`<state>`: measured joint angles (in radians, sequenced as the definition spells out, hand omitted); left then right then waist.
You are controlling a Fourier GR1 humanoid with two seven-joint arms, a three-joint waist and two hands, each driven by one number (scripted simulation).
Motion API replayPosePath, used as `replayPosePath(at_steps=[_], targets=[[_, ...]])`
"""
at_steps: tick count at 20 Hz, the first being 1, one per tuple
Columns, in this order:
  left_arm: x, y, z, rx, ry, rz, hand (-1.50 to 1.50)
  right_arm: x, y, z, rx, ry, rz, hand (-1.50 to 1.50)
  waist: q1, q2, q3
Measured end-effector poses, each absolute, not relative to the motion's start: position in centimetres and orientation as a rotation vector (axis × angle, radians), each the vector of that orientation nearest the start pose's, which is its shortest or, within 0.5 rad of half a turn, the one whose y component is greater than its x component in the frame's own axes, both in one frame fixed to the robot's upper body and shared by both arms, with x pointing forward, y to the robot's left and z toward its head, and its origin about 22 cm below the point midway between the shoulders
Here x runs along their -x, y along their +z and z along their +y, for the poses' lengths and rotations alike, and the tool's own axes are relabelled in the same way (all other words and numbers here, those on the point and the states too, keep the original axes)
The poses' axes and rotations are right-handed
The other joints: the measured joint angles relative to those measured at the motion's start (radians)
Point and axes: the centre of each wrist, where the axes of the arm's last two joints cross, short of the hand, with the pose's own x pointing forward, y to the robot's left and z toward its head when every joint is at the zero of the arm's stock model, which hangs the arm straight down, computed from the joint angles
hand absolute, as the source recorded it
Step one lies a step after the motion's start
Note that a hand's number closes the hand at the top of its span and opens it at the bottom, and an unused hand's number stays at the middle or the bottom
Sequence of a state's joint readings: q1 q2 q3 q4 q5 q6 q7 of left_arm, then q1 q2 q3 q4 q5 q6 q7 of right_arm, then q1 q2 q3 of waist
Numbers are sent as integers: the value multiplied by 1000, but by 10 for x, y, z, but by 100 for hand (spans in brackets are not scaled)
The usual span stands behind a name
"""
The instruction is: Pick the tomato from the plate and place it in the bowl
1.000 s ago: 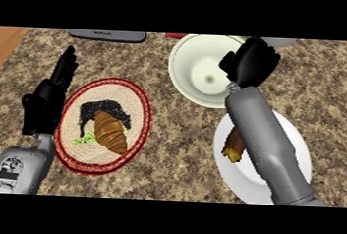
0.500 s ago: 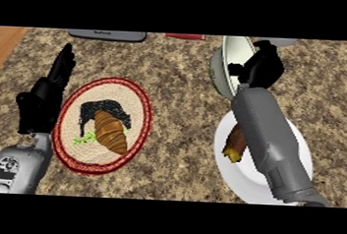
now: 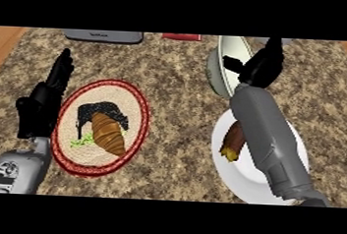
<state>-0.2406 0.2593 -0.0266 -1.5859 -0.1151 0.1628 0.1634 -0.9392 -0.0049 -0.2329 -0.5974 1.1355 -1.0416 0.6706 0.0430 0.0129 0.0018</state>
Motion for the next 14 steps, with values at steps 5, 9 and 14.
replayPosePath(at_steps=[5,9,14], targets=[[-291,79,258,-381,-180,-1655,0,-418,55,-140,1217,-278,-1401,-150,-23,-11,-1],[-287,78,260,-387,-173,-1647,0,-393,47,-134,1144,-312,-1457,-150,-37,-18,-1],[-283,74,267,-405,-164,-1635,0,-345,41,-125,1036,-329,-1538,-150,-56,-24,-2]])
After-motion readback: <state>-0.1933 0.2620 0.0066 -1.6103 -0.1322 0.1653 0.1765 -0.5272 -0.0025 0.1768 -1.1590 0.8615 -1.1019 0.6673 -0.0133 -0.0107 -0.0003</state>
